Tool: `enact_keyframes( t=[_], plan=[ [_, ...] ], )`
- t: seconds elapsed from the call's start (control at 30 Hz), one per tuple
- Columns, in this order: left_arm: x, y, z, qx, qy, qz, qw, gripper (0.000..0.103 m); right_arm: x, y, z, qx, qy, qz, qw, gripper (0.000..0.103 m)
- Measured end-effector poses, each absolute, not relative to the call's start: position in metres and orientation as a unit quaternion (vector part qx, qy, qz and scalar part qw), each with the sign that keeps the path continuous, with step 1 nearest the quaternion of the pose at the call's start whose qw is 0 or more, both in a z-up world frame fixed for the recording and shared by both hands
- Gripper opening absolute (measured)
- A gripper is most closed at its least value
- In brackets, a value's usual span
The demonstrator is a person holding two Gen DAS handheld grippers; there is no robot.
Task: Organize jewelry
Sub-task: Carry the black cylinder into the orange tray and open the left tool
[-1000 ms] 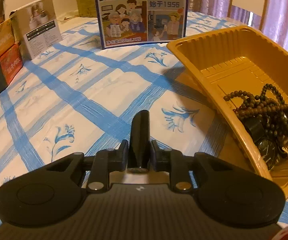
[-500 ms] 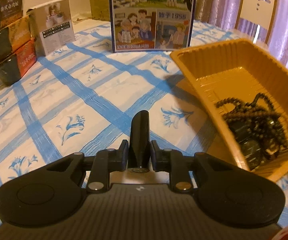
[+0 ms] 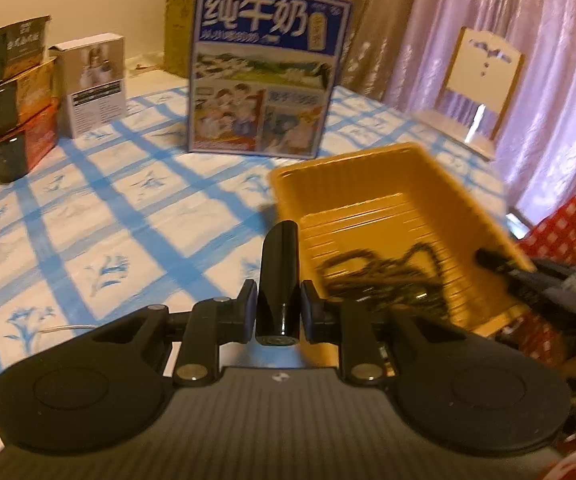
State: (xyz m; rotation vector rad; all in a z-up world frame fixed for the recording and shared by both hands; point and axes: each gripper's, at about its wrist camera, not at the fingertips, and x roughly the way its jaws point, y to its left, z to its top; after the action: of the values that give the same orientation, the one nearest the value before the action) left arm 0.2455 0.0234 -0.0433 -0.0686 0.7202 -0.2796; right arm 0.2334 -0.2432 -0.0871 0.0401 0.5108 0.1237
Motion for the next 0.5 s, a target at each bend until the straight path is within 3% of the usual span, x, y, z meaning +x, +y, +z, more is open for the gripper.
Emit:
enact_keyframes(
  t=[0.5],
  plan=[
    [0.262, -0.063, -0.055, -0.105, 0.374, -0.220, 0.895, 0.020, 0.232, -0.242, -0.086, 0.020, 0.251, 0.062, 0.966, 0.009]
  ],
)
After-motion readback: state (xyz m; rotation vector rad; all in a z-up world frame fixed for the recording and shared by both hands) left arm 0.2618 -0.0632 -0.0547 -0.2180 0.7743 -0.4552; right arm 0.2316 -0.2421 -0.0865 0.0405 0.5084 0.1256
